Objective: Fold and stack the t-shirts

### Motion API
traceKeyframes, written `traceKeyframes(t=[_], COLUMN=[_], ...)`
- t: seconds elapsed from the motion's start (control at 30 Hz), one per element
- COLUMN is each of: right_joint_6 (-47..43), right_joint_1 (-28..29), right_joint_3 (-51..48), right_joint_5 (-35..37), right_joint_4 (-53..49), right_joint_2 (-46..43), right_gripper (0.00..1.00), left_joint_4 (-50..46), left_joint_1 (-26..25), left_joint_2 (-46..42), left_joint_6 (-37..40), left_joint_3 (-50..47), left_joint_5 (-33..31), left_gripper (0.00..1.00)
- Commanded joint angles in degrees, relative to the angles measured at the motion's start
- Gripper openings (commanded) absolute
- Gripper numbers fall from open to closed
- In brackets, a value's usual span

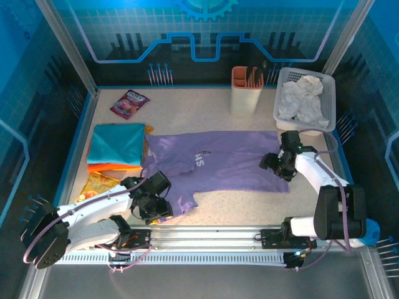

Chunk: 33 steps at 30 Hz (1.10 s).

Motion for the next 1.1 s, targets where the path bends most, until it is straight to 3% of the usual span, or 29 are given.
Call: traceKeyframes(t=[0.0, 0.4, 0.63, 0.77, 0.87, 0.97, 1.0, 1.07], right_joint_6=[3.0, 7.9, 6.9, 6.3, 5.9, 5.6, 5.2, 4.8], right_joint_1=[-3.5, -6.9, -7.3, -7.3, -7.3, -7.3, -7.4, -7.4], right_joint_3=[-1.3, -9.2, -9.9, -9.8, -9.6, -9.2, -8.9, -8.0], right_joint_5=[-0.3, 0.9, 1.5, 0.8, 1.0, 1.6, 1.3, 1.3], right_joint_4=[-4.9, -6.4, -4.6, -1.7, -0.9, -0.6, -0.4, -1.2], right_joint_2=[-2.4, -7.7, -4.7, -2.1, -1.4, -1.8, -1.9, -2.1], right_gripper=[0.76, 0.61, 0.53, 0.39, 0.26, 0.19, 0.08, 0.04], left_joint_4=[4.0, 7.6, 5.9, 3.6, 0.3, -2.9, -4.1, -6.8], left_joint_1=[-0.7, -1.4, -1.4, -1.4, -1.4, -1.0, -0.6, 0.3], left_joint_2=[1.4, 3.7, 2.0, 1.6, 0.2, -1.8, -2.1, -2.1], left_joint_6=[-3.6, -4.6, -4.4, -3.4, -2.4, -1.2, -0.3, 1.5], left_joint_3=[-1.1, -3.0, -2.1, -0.2, 2.3, 5.5, 7.1, 10.3], left_joint_5=[0.6, -0.5, -1.5, -2.1, -2.6, -3.9, -4.0, -4.5], left_gripper=[0.50, 0.28, 0.13, 0.00, 0.00, 0.00, 0.00, 0.00])
